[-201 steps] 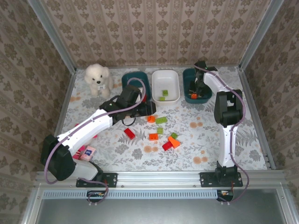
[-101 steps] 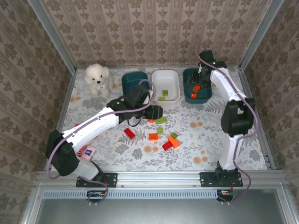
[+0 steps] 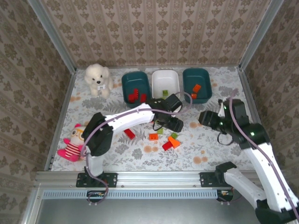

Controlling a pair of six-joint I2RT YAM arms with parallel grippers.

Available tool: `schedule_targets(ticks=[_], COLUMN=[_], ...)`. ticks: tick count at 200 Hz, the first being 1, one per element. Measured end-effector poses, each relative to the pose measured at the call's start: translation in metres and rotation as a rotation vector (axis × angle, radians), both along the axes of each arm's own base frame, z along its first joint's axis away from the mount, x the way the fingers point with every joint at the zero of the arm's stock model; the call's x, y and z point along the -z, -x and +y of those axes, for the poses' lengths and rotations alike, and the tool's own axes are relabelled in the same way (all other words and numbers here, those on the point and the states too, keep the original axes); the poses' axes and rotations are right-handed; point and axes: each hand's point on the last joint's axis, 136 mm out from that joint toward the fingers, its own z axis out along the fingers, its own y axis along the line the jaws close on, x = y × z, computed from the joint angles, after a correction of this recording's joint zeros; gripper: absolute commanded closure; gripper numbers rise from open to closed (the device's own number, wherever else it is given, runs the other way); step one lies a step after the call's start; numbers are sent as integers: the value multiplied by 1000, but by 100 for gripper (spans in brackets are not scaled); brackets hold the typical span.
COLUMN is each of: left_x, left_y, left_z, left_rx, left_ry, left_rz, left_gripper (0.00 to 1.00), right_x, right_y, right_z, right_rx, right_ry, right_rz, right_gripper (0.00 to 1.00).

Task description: Sort the legos into containers by color

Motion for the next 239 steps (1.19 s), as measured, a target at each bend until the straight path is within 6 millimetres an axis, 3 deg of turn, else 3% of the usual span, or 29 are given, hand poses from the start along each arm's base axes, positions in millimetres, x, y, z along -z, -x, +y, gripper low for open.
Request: schedule_targets(ticks=[30, 67, 124, 157, 178, 213, 239], left_x=[23, 47, 63, 71, 77, 82, 80], left_y=[5, 11, 16, 16, 16, 16, 11], left_z=[-10, -5, -2, -2, -2, -2, -3], left_rx=[23, 33, 43, 45, 47, 55, 51], left_ry=[-96, -204, -269, -286, -297, -306, -305], left_rz=[23, 50, 63, 68, 72, 72, 46], left_gripper=[27, 26, 34, 43, 56, 66, 68], right_x=[-8, -17, -16, -15, -15, -15, -15], right_y=[42, 63, 68, 67, 67, 67, 66], right_z=[-12, -18, -19, -18, -18, -18, -17], right_rx=[17, 30, 29, 28, 28, 26, 26], right_ry=[-12, -23, -21, -21, -21, -24, -23], right_rz=[-9, -26, -14, -10, -10, -9, -8], right_gripper=[31, 30, 31, 31, 31, 31, 32])
